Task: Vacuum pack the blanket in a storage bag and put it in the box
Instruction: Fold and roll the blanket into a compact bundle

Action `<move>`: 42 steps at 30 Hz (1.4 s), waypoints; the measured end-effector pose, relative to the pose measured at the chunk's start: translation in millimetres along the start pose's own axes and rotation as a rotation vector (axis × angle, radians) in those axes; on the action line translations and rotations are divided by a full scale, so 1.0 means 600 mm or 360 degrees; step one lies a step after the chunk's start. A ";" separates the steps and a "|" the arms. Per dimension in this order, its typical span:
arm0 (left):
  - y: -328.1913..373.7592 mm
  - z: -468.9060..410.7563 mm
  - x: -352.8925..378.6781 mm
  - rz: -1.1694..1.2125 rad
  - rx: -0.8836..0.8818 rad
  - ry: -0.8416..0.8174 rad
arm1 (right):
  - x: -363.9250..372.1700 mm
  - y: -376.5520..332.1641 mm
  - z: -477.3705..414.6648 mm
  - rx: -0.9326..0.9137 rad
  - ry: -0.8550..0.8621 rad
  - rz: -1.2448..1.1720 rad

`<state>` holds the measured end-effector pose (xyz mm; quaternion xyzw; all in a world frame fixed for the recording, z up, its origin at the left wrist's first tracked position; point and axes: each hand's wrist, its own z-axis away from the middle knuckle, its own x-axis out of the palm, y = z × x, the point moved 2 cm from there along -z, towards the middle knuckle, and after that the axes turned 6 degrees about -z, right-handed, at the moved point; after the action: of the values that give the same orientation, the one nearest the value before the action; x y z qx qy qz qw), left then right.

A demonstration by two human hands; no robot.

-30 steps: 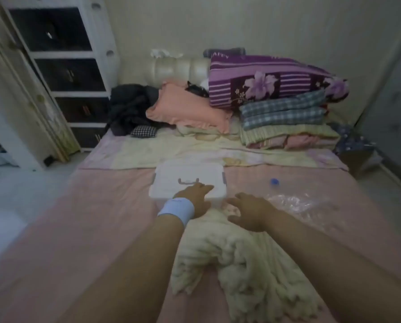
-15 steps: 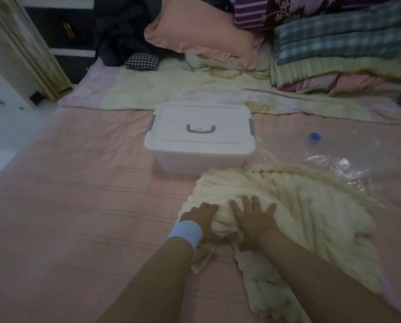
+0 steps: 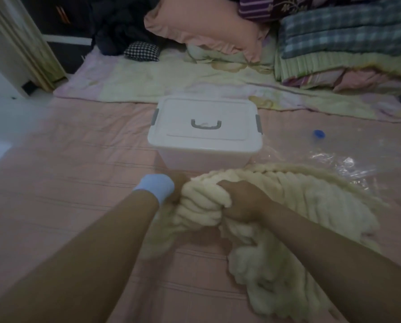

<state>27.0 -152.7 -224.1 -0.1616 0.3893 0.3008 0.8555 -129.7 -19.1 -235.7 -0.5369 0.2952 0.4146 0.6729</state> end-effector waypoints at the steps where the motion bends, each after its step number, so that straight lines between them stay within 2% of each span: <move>1: -0.022 0.010 -0.018 -0.0013 -0.0070 0.0117 | -0.001 -0.011 -0.005 -0.0004 0.0032 -0.0044; 3: -0.046 0.026 -0.024 -0.0100 -0.0237 0.0453 | 0.002 -0.017 -0.008 0.0172 0.0111 0.0027; 5: -0.032 0.046 -0.001 -0.0125 -0.0378 0.0775 | 0.012 -0.019 0.004 0.0268 0.0311 0.0370; 7: 0.007 0.061 0.040 0.0107 -0.0349 0.0922 | 0.027 -0.035 0.033 0.0046 0.0570 0.0497; 8: 0.028 0.064 0.065 0.0244 -0.0287 0.0885 | 0.037 -0.045 0.053 -0.0147 0.0695 0.0468; 10: 0.069 0.066 0.117 0.0407 -0.0139 0.0643 | 0.073 -0.055 0.105 -0.0492 0.0691 0.0398; 12: 0.106 0.065 0.166 0.0509 0.0002 0.0388 | 0.118 -0.053 0.162 -0.0565 0.0443 0.0430; 14: 0.136 0.068 0.201 0.0600 0.0065 0.0284 | 0.161 -0.030 0.200 -0.0427 0.0229 0.0514; 18: 0.180 0.077 0.231 0.0903 0.0063 0.0411 | 0.177 0.050 0.218 0.0043 0.0305 0.0718; 22: 0.229 0.062 0.240 0.1008 0.0224 0.0503 | 0.152 0.110 0.218 0.0448 0.0496 0.0621; 25: 0.271 0.033 0.235 0.0805 0.0314 0.0567 | 0.127 0.107 0.228 0.0621 0.0930 0.0186; 27: 0.301 0.004 0.226 0.0618 0.0245 0.0603 | 0.126 0.106 0.229 0.0525 0.1181 -0.0140; 28: 0.312 -0.009 0.221 0.0606 0.0210 0.0622 | 0.129 0.101 0.230 0.0422 0.1221 -0.0236; 31: 0.319 -0.032 0.203 0.0858 0.0185 0.0787 | 0.164 0.104 0.239 0.0178 0.0964 -0.0256; 33: 0.312 -0.037 0.192 0.1105 0.0236 0.0843 | 0.193 0.123 0.240 0.0136 0.0753 0.0107; 35: 0.305 -0.030 0.174 0.1115 0.0240 0.0854 | 0.200 0.132 0.241 0.0130 0.0733 0.0410; 37: 0.292 -0.016 0.157 0.1063 0.0235 0.0846 | 0.181 0.128 0.241 0.0283 0.0973 0.0307; 39: 0.271 0.012 0.134 0.1082 0.0238 0.0835 | 0.151 0.120 0.242 0.0576 0.1156 -0.0098; 40: 0.260 0.031 0.118 0.1117 0.0239 0.0823 | 0.141 0.118 0.237 0.0642 0.1127 -0.0270; 42: 0.240 0.079 0.080 0.1130 0.0251 0.0805 | 0.117 0.098 0.227 0.0514 0.0937 -0.0328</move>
<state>-13.5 0.6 -236.4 -0.0206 0.6397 0.4962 0.5867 -153.8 134.4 -288.8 -0.5470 0.4825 0.1198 0.6736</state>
